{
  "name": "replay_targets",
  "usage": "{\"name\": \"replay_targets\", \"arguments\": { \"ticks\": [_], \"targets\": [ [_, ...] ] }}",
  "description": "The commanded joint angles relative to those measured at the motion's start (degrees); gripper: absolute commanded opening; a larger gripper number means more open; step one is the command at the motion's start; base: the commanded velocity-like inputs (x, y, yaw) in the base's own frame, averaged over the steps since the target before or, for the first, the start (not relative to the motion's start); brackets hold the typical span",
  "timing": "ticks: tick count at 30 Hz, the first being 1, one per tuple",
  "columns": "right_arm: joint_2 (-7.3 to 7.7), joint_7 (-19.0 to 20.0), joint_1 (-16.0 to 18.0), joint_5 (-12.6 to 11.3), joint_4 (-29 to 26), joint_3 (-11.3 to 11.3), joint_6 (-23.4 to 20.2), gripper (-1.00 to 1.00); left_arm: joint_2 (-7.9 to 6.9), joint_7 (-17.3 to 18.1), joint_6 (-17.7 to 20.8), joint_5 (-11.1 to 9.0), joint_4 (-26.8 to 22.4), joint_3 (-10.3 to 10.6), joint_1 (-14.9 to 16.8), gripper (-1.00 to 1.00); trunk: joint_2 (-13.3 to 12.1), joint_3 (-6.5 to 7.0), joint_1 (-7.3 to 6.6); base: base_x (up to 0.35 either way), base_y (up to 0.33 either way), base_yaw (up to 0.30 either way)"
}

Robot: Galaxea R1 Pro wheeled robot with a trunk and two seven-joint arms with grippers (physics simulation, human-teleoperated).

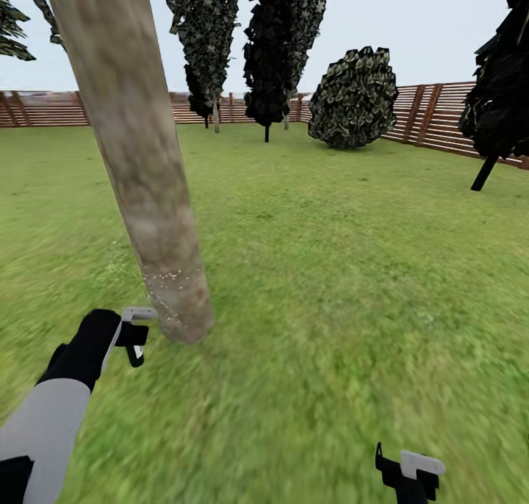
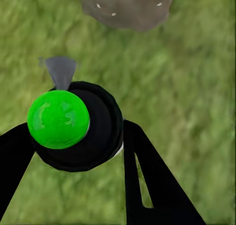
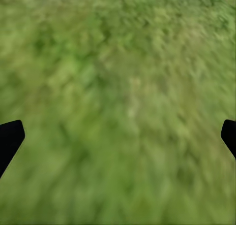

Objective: In the garden, pick up the pesticide atomizer on the floor and spray pesticide onto both trees until each tree trunk is fully covered.

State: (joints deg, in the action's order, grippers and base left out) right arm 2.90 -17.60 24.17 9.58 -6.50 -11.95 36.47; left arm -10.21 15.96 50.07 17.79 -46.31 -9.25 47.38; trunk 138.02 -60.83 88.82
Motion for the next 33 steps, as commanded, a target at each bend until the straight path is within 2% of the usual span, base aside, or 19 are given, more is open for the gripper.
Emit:
{"name": "replay_targets", "arguments": {
  "ticks": [1,3,11,13,16,28,33],
  "targets": [
    [0.00,-0.01,0.00,0.00,0.00,0.00,0.00,1.00,0.49,-0.03,-0.06,0.41,-0.01,0.01,0.00,-1.00,0.00,0.00,0.00,0.049,-0.145,0.004],
    [0.00,0.02,0.00,0.00,0.00,0.00,0.00,1.00,0.90,-0.05,-0.06,0.41,-0.01,0.02,-0.01,-1.00,0.00,0.00,0.00,0.086,-0.207,0.001],
    [0.00,0.02,0.00,0.00,0.00,0.00,0.00,1.00,0.98,-0.05,-0.06,0.45,-0.01,0.02,-0.01,-1.00,0.00,0.00,0.00,0.110,-0.246,0.000],
    [0.00,0.02,0.00,0.00,0.00,0.00,0.00,1.00,0.60,0.02,-0.06,0.42,0.02,-0.15,-0.10,-1.00,0.00,0.00,0.00,0.103,-0.255,0.000],
    [0.00,0.02,0.00,0.00,0.00,0.00,0.00,1.00,0.05,0.05,-0.12,0.43,-0.03,-0.45,-1.83,-1.00,0.00,0.00,0.00,0.089,-0.263,0.014],
    [0.00,0.02,0.00,0.00,0.00,0.00,0.00,1.00,0.40,-2.41,-0.06,0.23,-0.09,-0.50,-2.47,-1.00,0.00,0.00,0.00,0.156,-0.238,0.258],
    [0.10,0.02,0.00,0.00,0.00,0.00,0.00,1.00,0.62,-2.42,0.02,0.15,-0.10,-0.50,-2.47,-1.00,0.00,0.00,0.00,0.180,-0.218,0.044]
  ]
}}
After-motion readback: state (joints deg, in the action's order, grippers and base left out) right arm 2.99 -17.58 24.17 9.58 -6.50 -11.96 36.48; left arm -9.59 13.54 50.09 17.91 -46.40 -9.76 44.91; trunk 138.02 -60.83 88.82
